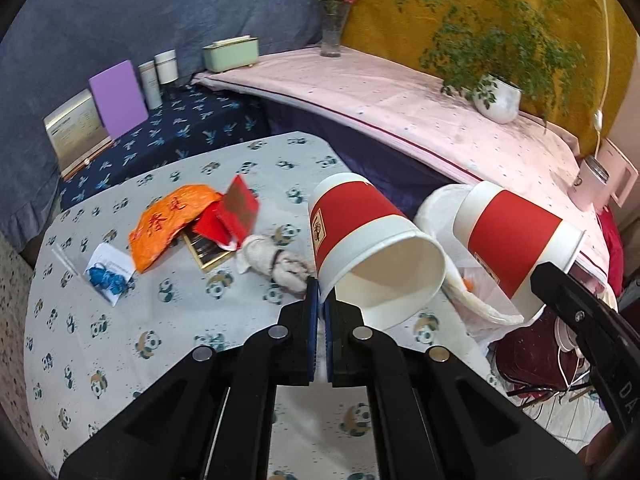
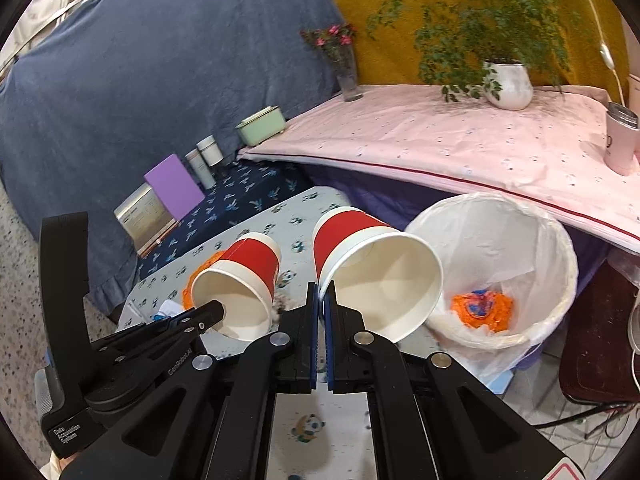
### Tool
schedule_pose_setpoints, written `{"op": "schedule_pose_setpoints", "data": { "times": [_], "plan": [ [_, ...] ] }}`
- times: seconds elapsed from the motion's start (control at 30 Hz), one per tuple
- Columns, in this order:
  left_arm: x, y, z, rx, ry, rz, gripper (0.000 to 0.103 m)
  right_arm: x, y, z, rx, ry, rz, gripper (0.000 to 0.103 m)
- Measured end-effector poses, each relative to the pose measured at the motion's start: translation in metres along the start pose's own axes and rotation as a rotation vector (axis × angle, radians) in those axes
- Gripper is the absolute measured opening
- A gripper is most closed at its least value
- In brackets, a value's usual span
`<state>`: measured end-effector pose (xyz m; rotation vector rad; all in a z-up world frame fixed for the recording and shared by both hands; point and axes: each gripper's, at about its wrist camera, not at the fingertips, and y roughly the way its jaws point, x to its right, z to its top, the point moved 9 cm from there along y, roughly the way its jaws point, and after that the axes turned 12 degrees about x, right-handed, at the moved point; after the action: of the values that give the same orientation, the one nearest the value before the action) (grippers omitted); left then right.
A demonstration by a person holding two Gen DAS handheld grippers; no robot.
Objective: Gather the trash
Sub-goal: 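Carry both red cups over the white bin and open both tools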
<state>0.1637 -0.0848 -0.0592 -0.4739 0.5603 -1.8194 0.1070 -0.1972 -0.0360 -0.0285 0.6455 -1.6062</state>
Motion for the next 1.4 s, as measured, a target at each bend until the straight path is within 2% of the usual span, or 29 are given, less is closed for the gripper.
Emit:
{"op": "schedule_pose_setpoints", "data": {
  "times": [0.4, 0.77, 0.87, 0.93, 1.0, 1.07, 1.3, 1.4],
  "plan": [
    [0.089, 0.02, 0.003, -0.019, 0.119, -0.12, 0.003, 0.092, -0.016, 0.012, 0.047, 0.1, -0.133, 0.003],
    [0.163, 0.057, 0.008, -0.041, 0.169, -0.228, 0.003, 0.147, -0.014, 0.012, 0.044, 0.155, -0.21, 0.003],
    [0.175, 0.068, 0.01, -0.051, 0.153, -0.268, 0.007, 0.156, -0.008, 0.011, 0.035, 0.16, -0.221, 0.003],
    [0.177, 0.073, 0.012, -0.055, 0.147, -0.272, 0.03, 0.16, -0.004, 0.009, 0.028, 0.164, -0.225, 0.003],
    [0.173, 0.074, 0.016, -0.035, 0.129, -0.262, 0.042, 0.162, 0.0, 0.009, 0.023, 0.165, -0.226, 0.003],
    [0.17, 0.074, 0.019, -0.026, 0.124, -0.255, 0.045, 0.164, 0.004, 0.008, 0.019, 0.166, -0.224, 0.003],
    [0.147, 0.079, 0.016, -0.037, 0.11, -0.213, 0.045, 0.157, 0.021, 0.008, 0.003, 0.153, -0.213, 0.003],
    [0.137, 0.079, 0.015, -0.037, 0.097, -0.196, 0.05, 0.152, 0.028, 0.008, -0.004, 0.143, -0.207, 0.005]
  ]
}}
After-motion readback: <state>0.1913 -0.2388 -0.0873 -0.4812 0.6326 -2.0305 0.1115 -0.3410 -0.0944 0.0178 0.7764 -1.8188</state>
